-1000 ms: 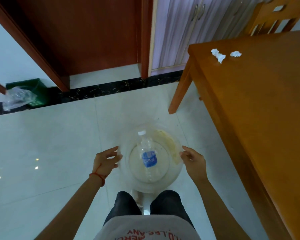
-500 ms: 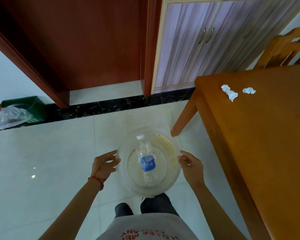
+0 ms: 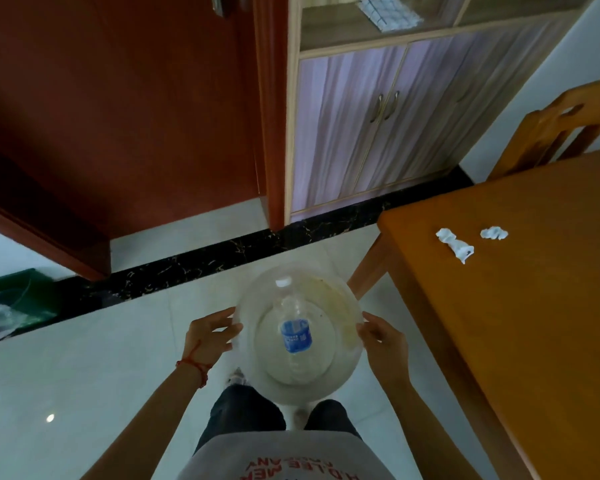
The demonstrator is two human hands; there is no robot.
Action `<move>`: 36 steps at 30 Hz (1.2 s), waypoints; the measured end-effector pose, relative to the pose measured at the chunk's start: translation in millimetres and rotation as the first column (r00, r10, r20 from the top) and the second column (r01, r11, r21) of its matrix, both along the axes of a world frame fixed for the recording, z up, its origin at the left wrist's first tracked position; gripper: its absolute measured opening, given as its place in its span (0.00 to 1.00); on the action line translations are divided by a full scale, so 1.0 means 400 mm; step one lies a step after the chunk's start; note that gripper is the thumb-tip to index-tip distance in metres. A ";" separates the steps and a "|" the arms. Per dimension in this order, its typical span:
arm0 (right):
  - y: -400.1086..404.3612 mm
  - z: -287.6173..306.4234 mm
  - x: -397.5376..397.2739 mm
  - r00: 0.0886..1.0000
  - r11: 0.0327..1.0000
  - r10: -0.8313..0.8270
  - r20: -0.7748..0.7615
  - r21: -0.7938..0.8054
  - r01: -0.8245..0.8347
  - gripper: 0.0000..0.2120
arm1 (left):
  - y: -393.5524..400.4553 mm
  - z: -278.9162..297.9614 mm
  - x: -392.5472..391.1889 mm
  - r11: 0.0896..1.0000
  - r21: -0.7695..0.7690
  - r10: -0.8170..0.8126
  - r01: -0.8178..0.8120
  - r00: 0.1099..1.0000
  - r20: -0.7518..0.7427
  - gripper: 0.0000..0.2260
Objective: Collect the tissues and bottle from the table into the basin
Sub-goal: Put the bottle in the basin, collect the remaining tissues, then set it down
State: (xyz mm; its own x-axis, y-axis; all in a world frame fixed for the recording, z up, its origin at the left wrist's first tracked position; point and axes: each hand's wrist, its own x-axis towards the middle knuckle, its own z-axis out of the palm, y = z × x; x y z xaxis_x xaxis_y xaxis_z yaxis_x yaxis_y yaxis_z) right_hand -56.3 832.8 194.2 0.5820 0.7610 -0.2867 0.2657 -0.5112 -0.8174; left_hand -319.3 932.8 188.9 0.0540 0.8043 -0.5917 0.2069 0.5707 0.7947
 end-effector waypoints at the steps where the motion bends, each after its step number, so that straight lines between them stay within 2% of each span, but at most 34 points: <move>1: 0.014 0.002 0.000 1.000 1.000 -0.019 -0.005 -0.002 0.019 0.12 | 0.027 -0.001 0.005 1.000 0.004 -0.025 0.025 1.000 0.000 0.17; 5: 0.071 0.007 -0.012 0.985 0.985 -0.172 -0.018 -0.021 0.171 0.12 | 0.184 0.000 0.042 0.981 0.000 -0.194 0.194 0.981 0.015 0.18; 10: 0.120 0.022 -0.043 0.918 0.918 -0.396 -0.010 0.000 0.396 0.12 | 0.378 0.017 0.112 0.901 0.004 -0.434 0.434 0.901 0.024 0.19; 18: 0.107 0.018 -0.087 0.734 0.734 -0.678 -0.042 0.023 0.679 0.11 | 0.490 0.029 0.260 0.723 0.034 -0.691 0.690 0.723 0.021 0.19; 22: 0.073 0.015 -0.086 0.660 0.661 -0.749 -0.052 -0.005 0.750 0.12 | 0.486 0.027 0.326 0.644 0.030 -0.765 0.765 0.643 0.031 0.19; 26: 0.045 0.010 -0.068 0.608 0.610 -0.792 -0.057 -0.009 0.793 0.13 | 0.470 0.027 0.386 0.610 0.031 -0.792 0.792 0.610 0.021 0.20; 36: 0.028 -0.001 0.006 0.599 0.601 -0.799 -0.056 -0.022 0.799 0.12 | 0.464 0.009 0.472 0.572 0.016 -0.820 0.820 0.572 0.026 0.19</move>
State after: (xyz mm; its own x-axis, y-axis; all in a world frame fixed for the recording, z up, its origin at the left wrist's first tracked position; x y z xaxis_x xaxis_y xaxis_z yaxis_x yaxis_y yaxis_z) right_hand -54.1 843.8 193.8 0.9420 0.0016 -0.3357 -0.2912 -0.4936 -0.8195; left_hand -130.4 1118.2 192.6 0.7066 0.4088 -0.5775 0.5643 0.1668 0.8085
